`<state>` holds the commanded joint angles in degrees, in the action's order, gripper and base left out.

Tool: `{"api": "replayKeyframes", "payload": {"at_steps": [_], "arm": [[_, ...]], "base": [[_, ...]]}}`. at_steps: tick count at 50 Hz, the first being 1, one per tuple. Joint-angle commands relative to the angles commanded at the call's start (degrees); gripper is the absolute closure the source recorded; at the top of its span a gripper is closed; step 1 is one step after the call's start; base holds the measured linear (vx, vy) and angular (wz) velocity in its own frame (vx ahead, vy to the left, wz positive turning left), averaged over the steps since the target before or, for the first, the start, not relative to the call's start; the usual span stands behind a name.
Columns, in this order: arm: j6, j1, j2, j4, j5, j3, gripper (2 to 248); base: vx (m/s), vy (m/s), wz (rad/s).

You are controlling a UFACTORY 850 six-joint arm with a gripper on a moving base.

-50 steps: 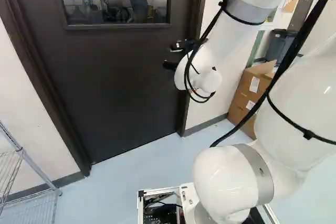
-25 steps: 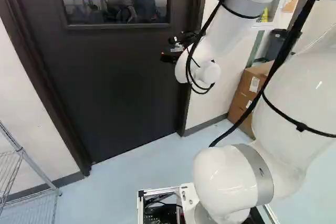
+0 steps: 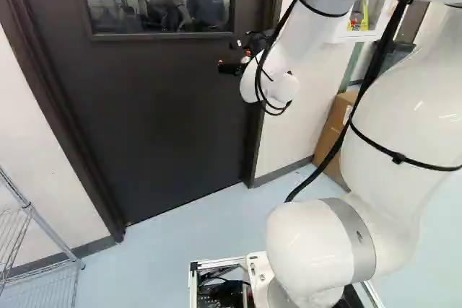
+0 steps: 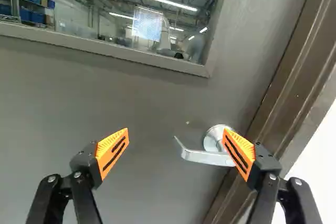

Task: Open the door and move inside

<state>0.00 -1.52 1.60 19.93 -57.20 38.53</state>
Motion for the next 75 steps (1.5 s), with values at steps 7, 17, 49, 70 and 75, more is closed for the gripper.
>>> {"api": "replayKeyframes", "payload": {"at_steps": [7, 17, 49, 70, 75], "arm": [[0.00, 0.08, 2.02, 0.00, 0.00, 2.25, 3], [0.00, 0.46, 4.70, 0.00, 0.00, 5.10, 3], [0.00, 2.00, 12.03, 0.00, 0.00, 9.84, 3], [0.00, 2.60, 14.18, 0.00, 0.00, 9.47, 3], [0.00, 2.61, 14.65, 0.00, 0.00, 9.34, 3]], "base": [[0.000, 0.000, 0.000], [0.000, 0.000, 0.000], [0.000, 0.000, 0.000], [0.000, 0.000, 0.000], [0.000, 0.000, 0.000]]}}
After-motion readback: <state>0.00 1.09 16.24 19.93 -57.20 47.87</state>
